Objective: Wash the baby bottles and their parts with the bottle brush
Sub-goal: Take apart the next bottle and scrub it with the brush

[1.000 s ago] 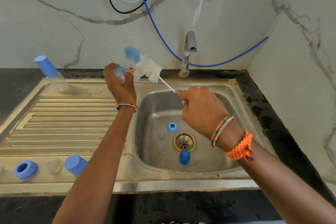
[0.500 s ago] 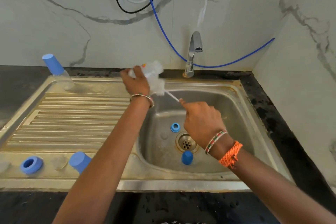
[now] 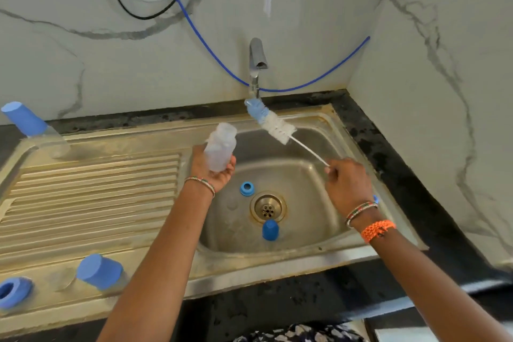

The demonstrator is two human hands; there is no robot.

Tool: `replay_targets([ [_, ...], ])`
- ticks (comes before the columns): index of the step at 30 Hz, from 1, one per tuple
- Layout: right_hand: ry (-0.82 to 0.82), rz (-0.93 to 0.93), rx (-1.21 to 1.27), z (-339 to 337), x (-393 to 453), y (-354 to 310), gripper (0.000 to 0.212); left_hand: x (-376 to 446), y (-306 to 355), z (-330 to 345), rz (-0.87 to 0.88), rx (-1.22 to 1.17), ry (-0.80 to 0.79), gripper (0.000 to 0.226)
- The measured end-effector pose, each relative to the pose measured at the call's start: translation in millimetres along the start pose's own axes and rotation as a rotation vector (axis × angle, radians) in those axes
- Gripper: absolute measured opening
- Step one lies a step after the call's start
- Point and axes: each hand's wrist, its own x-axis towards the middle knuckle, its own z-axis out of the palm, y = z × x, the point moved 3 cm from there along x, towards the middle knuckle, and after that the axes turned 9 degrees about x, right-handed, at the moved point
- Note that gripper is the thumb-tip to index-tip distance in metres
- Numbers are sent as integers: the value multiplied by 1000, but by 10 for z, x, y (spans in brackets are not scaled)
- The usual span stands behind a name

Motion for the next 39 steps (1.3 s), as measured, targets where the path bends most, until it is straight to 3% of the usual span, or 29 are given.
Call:
replay_targets([
  [5, 243, 192, -89, -404, 10, 792, 22, 42, -375, 256, -156, 76, -64, 41],
  [11, 223, 373, -208, -410, 2, 1423, 22, 59, -662, 674, -251, 192, -194, 38],
  [17, 182, 509, -326, -402, 23, 1449, 28, 123, -785, 669, -288, 251, -180, 35],
  [20, 194, 433, -237, -370, 122, 1086, 41, 153, -795, 557, -296, 267, -163, 36],
  [23, 40, 158, 209, -137, 196, 408, 52, 161, -806, 452, -315, 310, -166, 34],
  [25, -167, -27, 386, 133, 145, -131, 59, 178, -800, 357, -322, 351, -168, 34],
  [28, -478, -222, 370, 646, 18, -674, 61, 183, -749, 125, -296, 388, -129, 34],
  [31, -540, -265, 437, 1112, 28, -761, 39, 189, -587, -211, -192, 418, 32, 26],
  [34, -693, -313, 275, 1620, -20, -673, 37, 185, -277, -561, 21, 432, 262, 19],
  [39, -1046, -573, -15, 2366, -428, -501, 42, 145, -84, -844, 45, 321, 181, 26],
])
